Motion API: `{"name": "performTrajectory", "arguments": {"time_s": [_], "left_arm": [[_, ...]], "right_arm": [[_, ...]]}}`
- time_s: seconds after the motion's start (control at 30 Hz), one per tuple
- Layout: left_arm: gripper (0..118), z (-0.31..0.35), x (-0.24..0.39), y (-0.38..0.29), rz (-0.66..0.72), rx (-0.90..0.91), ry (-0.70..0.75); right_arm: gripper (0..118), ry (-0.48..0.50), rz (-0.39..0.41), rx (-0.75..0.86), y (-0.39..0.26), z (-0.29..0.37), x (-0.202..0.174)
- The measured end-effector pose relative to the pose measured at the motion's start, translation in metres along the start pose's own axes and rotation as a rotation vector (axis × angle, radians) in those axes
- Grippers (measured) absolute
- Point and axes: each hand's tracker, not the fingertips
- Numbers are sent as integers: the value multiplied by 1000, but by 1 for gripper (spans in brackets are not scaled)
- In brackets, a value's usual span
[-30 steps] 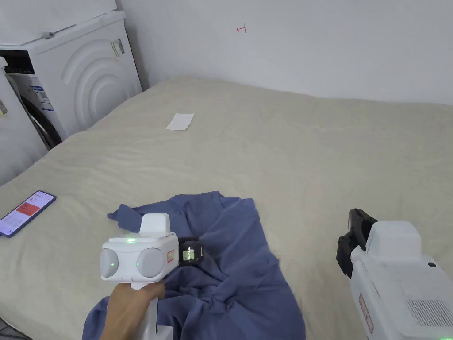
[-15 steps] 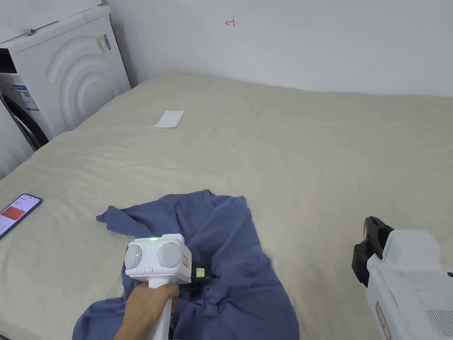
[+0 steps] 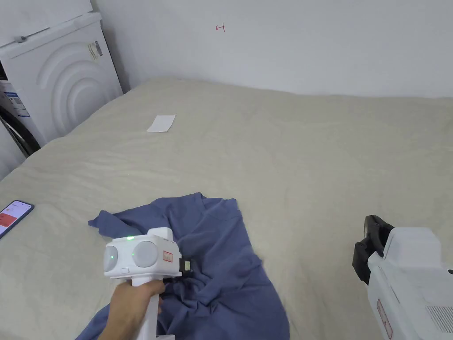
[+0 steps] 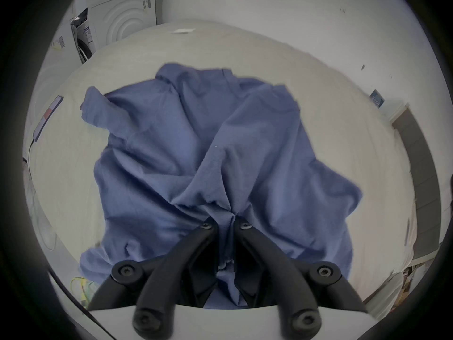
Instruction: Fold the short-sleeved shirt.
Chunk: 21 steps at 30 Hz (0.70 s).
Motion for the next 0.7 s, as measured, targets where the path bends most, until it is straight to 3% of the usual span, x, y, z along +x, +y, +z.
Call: {"name": "performTrajectory", "arguments": {"time_s": [0.27,0.7], "left_arm": [[7,65,42,53,-109,153,-19],[6,125,222,116,-429,319,-240]], "right_arm": [[0,-46,-18,29,8,18,23],[0,-206,-42,83,17,54,92]]}}
